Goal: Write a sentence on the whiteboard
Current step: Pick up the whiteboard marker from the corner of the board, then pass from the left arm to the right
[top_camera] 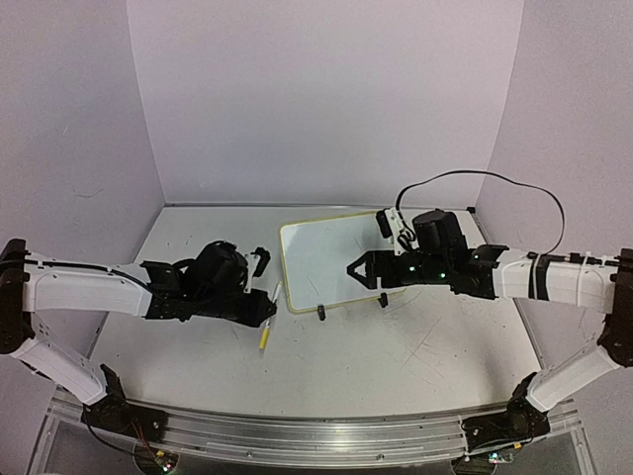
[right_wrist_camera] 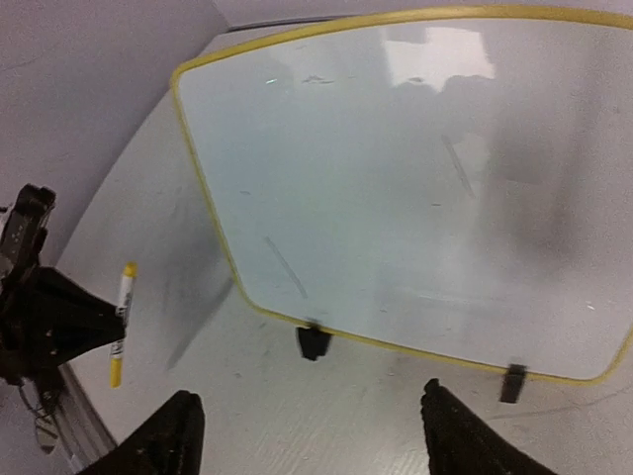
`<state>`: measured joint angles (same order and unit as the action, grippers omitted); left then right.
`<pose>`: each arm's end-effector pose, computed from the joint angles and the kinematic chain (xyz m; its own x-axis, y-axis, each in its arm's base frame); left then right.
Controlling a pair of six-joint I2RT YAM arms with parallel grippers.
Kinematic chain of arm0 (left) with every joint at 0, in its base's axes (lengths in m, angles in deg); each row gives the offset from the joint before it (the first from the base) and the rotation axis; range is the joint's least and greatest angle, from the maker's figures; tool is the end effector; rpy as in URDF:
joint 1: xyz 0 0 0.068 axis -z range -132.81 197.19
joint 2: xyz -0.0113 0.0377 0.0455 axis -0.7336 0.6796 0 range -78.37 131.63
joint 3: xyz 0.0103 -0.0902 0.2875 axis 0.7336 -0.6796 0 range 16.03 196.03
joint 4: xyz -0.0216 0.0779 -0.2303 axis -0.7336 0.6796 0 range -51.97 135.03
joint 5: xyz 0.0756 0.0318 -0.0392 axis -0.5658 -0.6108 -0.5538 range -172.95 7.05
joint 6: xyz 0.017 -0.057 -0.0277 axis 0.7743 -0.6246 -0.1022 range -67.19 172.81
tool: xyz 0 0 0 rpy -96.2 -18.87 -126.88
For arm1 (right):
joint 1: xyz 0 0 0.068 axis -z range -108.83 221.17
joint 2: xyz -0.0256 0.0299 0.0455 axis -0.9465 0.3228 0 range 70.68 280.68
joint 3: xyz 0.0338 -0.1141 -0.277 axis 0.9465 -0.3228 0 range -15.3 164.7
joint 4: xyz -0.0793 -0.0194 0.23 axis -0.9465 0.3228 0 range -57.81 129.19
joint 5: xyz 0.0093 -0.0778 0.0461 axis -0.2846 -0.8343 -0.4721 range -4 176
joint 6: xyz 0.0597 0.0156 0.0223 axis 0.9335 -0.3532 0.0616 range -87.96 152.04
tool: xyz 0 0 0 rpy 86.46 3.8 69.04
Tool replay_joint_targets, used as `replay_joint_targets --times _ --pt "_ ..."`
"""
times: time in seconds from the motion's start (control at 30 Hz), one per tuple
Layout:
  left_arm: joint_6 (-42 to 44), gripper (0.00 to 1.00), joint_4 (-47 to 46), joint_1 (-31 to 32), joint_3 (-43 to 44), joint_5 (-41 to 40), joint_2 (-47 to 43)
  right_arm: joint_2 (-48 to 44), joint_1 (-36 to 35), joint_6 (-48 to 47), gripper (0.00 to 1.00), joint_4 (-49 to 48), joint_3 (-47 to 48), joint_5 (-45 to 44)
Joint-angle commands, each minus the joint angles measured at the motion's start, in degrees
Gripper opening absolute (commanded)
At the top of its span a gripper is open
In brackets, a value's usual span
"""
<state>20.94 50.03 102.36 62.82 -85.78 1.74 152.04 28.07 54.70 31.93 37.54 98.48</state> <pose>0.1619 -0.2283 0.2392 -0.7673 0.1795 -0.6157 0.4651 0.8168 -0.3414 0.2209 0.2219 0.2894 -0.6296 -0.0741 -0.7734 -0.6107 0.6625 0.4338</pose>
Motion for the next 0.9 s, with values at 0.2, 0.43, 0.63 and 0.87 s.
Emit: replay_joint_targets --times 0.2,0.43,0.63,0.87 --pt "23.06 0.00 -20.32 2.33 8.07 11.65 6.81 5.34 -3.07 13.05 0.76 -8.82 7.60 16.46" --pt "25.41 0.00 -20.61 3.13 10.17 12.37 7.93 8.52 -3.28 15.07 0.59 -9.67 9.05 17.22" --pt "24.64 0.00 -20.67 3.36 10.47 9.95 7.43 10.11 -3.40 14.62 0.29 -9.85 9.32 19.14" --pt "14.81 0.74 -24.37 2.89 3.14 10.16 1.24 2.51 -2.91 13.61 0.00 -10.28 6.86 15.75"
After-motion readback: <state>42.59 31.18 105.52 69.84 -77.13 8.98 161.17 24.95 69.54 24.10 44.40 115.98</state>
